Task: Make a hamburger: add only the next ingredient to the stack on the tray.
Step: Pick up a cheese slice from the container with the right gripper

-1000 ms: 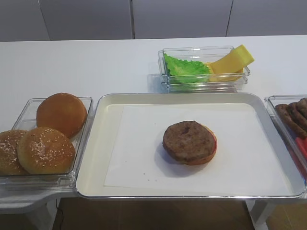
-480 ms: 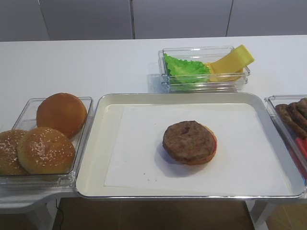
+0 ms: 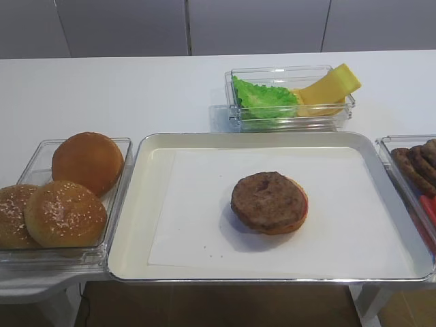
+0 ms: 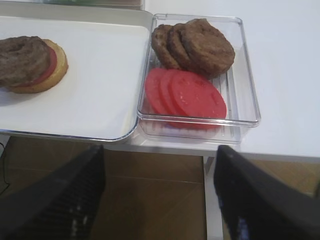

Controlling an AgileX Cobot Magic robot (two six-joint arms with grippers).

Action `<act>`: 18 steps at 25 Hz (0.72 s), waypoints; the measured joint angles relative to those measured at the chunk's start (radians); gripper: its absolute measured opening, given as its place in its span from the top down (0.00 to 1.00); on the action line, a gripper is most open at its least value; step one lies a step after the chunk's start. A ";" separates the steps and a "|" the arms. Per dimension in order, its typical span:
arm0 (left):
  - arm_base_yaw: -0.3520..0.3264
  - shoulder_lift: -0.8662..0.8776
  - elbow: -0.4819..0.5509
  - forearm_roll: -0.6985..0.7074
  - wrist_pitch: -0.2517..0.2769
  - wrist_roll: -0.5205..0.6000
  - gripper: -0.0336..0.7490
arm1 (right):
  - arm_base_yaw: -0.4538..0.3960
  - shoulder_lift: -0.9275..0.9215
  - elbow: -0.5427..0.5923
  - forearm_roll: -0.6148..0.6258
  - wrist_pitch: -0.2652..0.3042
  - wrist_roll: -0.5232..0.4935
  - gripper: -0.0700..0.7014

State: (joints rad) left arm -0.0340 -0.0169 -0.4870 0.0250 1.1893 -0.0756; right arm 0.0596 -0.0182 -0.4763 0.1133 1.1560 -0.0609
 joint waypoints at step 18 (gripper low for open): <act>0.000 0.000 0.000 0.000 0.000 0.000 0.58 | 0.000 0.185 -0.125 0.040 -0.098 0.102 0.25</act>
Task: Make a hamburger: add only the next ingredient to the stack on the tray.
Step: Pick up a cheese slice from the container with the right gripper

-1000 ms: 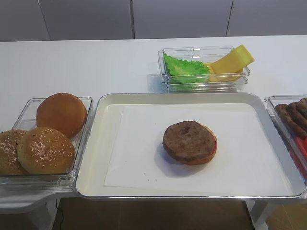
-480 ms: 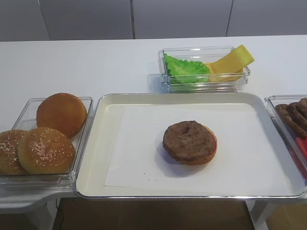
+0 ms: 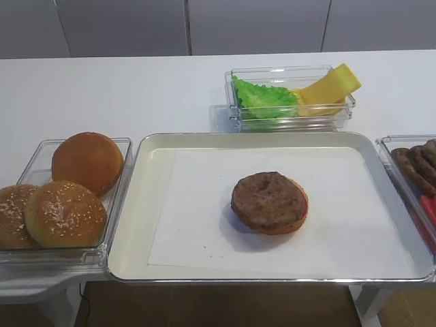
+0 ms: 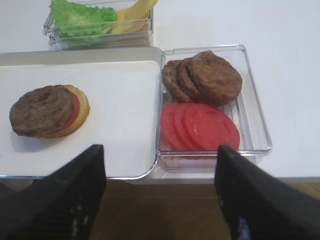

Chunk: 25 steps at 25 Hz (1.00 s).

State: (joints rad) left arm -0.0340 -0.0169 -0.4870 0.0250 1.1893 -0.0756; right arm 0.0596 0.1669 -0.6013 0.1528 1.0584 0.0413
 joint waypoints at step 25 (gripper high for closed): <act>0.000 0.000 0.000 0.000 0.000 0.000 0.58 | 0.000 0.922 -0.311 0.131 -0.295 -0.114 0.25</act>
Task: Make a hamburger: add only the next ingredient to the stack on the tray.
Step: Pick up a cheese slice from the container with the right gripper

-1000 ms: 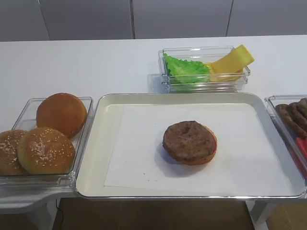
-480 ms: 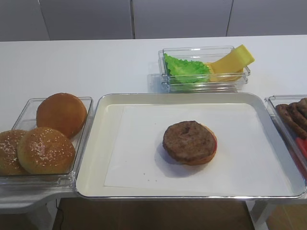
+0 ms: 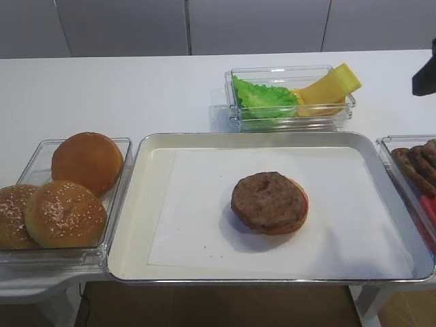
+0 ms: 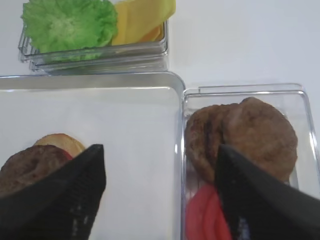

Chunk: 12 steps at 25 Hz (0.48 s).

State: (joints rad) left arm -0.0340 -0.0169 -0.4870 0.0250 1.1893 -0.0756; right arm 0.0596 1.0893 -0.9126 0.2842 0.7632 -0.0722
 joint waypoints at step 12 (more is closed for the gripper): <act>0.000 0.000 0.000 0.000 0.000 0.000 0.58 | 0.000 0.380 -0.251 0.047 -0.009 -0.057 0.27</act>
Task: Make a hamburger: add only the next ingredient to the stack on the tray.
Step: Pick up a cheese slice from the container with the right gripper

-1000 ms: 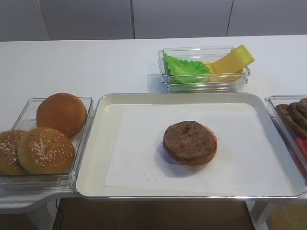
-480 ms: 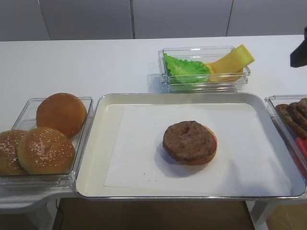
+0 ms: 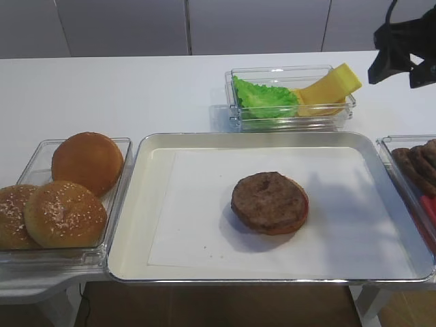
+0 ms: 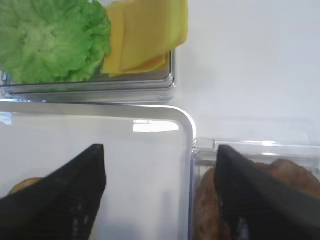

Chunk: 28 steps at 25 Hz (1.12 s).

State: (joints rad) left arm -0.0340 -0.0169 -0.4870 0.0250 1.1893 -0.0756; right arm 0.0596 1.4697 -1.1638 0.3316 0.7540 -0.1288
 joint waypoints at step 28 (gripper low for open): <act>0.000 0.000 0.000 0.000 0.000 0.000 0.58 | -0.003 0.401 -0.299 0.029 -0.006 -0.027 0.47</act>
State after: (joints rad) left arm -0.0340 -0.0169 -0.4870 0.0250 1.1893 -0.0756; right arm 0.0564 1.8703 -1.4626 0.3611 0.7476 -0.1562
